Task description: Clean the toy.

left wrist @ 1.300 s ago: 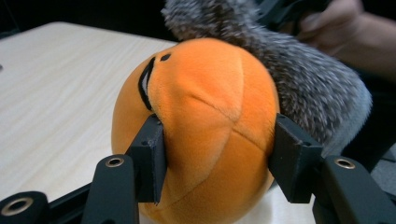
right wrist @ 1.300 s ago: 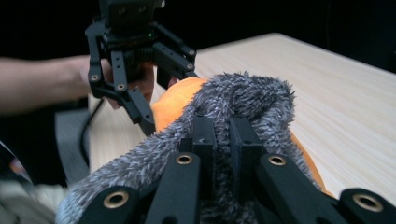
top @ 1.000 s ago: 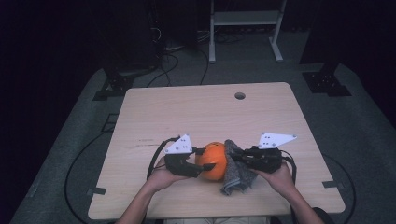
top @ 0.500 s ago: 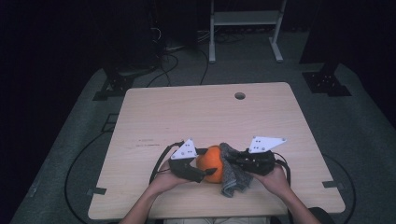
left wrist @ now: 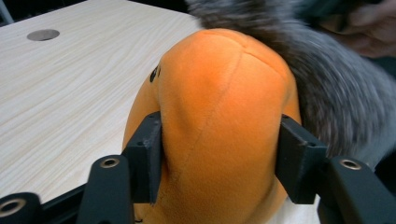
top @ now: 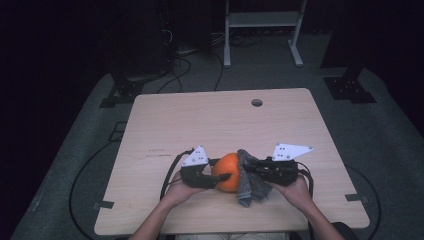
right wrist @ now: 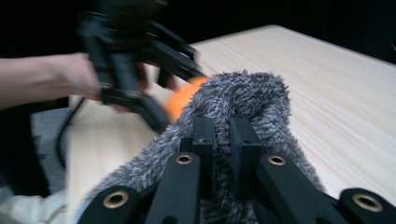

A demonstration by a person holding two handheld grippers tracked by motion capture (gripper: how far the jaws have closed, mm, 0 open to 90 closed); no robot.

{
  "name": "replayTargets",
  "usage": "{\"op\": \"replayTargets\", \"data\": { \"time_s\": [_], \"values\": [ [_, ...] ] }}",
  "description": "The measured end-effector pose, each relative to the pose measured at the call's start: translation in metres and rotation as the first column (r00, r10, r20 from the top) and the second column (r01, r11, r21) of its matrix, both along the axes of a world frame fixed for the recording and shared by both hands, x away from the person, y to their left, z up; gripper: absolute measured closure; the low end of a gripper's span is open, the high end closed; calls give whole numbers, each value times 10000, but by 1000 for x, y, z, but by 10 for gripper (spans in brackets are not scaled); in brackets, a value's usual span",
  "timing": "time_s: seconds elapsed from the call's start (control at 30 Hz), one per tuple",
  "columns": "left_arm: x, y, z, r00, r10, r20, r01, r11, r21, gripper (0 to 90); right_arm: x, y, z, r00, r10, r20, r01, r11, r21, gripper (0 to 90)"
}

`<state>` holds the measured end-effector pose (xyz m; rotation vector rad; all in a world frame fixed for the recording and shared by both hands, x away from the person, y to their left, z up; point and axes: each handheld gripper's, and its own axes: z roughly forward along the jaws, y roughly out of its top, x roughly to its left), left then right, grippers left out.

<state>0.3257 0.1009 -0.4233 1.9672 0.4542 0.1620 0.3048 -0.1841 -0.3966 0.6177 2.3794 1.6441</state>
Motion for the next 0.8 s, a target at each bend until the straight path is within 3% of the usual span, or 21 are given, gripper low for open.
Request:
{"op": "replayTargets", "data": {
  "time_s": [0.03,0.13,0.23,0.3,0.43,0.53,0.57,0.63,0.73,0.8],
  "values": [
    [0,0,2,9999,-58,-141,57,10000,-67,427,-2,2,3,9998,154,129,-154,9999,18,822],
    [-4,1,4,9994,-293,-168,294,9995,86,431,-8,14,8,9976,236,650,-191,9973,-702,823],
    [-6,0,3,9984,-522,-200,525,9985,149,415,0,7,2,9994,293,178,-284,9984,-483,822],
    [-6,-1,2,9973,-685,-274,690,9975,147,392,1,5,0,9994,328,101,-322,9983,-489,821],
    [-3,0,1,9972,-707,-233,710,9974,119,237,2,2,-2,9997,174,149,-164,9980,-618,820],
    [0,-3,-1,9997,-236,18,236,9995,211,118,5,-3,-4,10000,81,13,-81,9988,-488,820],
    [2,-5,-3,9992,-347,-177,351,9992,216,109,5,-3,-4,10000,66,-7,-66,9988,-477,820],
    [4,-8,-6,9981,-462,-408,471,9987,212,167,5,-3,-4,10000,53,57,-49,9984,-559,821],
    [1,-10,-7,9994,-282,-183,287,9993,257,337,0,-2,-2,9999,64,111,-57,9982,-598,823],
    [-1,-12,-7,9995,-256,-177,262,9992,296,380,-4,3,2,9992,320,222,-305,9974,-658,823]
  ]
}}
